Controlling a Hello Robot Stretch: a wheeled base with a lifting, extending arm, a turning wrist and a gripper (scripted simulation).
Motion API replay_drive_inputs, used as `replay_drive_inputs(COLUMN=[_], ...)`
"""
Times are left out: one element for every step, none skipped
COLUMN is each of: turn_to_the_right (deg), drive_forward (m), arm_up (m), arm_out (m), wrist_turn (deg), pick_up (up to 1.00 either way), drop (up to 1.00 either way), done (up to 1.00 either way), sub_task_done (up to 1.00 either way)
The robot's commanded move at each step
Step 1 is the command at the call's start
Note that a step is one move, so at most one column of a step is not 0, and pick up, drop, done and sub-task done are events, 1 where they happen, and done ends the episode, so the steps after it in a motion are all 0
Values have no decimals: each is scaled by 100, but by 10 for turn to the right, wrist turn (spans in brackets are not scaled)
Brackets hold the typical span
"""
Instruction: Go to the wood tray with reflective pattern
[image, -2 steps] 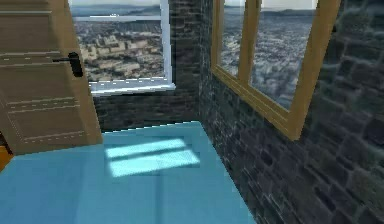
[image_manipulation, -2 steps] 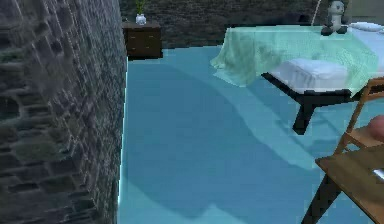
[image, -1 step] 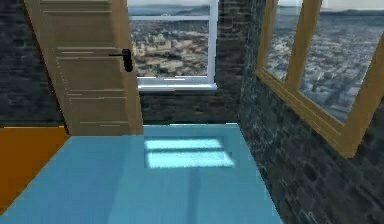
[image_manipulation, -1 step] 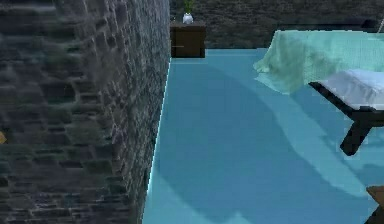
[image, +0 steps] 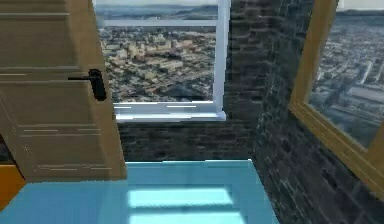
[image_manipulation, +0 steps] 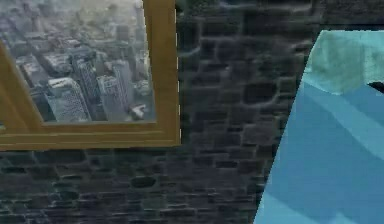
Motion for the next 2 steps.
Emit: replay_drive_inputs(turn_to_the_right=[-450,-240], drive_forward=[0,0], arm_up=[0,0], arm_out=[0,0], wrist_turn=[0,0], pick_up=[0,0], drop=[0,0], done=[0,0], sub_task_done=[0,0])
